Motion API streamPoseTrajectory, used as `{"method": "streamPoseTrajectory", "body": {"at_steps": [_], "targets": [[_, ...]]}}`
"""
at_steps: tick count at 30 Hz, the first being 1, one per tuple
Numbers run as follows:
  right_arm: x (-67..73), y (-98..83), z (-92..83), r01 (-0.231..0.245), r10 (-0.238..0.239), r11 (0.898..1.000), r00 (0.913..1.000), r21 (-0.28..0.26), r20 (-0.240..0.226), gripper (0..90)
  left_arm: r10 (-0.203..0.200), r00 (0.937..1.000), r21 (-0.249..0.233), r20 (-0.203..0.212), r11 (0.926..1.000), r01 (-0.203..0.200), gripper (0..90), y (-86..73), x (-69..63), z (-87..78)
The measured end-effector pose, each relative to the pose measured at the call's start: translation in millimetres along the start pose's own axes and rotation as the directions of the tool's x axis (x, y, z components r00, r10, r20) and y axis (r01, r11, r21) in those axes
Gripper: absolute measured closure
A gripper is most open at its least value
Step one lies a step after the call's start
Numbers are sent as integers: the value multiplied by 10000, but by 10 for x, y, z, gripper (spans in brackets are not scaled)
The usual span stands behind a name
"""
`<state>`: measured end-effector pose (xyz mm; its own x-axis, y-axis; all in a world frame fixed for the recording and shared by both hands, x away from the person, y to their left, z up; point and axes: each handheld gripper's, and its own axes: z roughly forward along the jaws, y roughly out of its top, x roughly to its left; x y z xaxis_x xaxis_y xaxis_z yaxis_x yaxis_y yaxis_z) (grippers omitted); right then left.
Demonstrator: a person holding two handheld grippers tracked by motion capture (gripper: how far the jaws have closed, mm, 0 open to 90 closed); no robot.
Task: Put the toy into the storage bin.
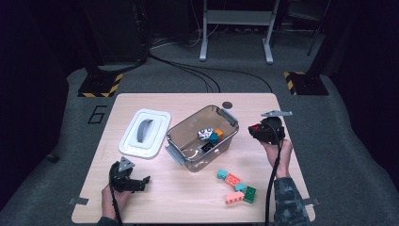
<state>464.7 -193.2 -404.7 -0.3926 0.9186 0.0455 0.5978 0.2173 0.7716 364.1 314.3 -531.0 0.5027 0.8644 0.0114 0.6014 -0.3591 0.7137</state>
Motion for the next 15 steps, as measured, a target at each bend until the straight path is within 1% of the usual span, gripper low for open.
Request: {"method": "streamPoseTrajectory", "body": {"at_steps": [4,5,6,9,11,12,15], "targets": [[-10,99,-51,122,-121,9999,9998,-105,137,585,-1,10000,-2,-1,10000,1,8,0,-1,0],[-10,99,-51,122,-121,9999,9998,-105,137,585,-1,10000,-2,-1,10000,1,8,0,-1,0],[-4,149,-77,175,-171,9996,9997,-228,177,586,-12,10000,-9,-4,10000,12,8,0,-1,0],[7,216,-106,284,-277,9989,9994,-371,208,586,-17,10000,-10,-2,10000,17,8,0,-2,0],[15,236,-112,284,-276,9988,9994,-393,214,586,-44,10000,-58,-34,10000,44,8,-2,-5,4],[19,256,-116,332,-322,9986,9992,-421,233,586,0,10000,7,1,10000,0,8,0,0,-1],[40,310,-125,438,-422,9977,9986,-519,314,585,-18,10000,-45,-38,10000,17,8,-2,-3,3]]}}
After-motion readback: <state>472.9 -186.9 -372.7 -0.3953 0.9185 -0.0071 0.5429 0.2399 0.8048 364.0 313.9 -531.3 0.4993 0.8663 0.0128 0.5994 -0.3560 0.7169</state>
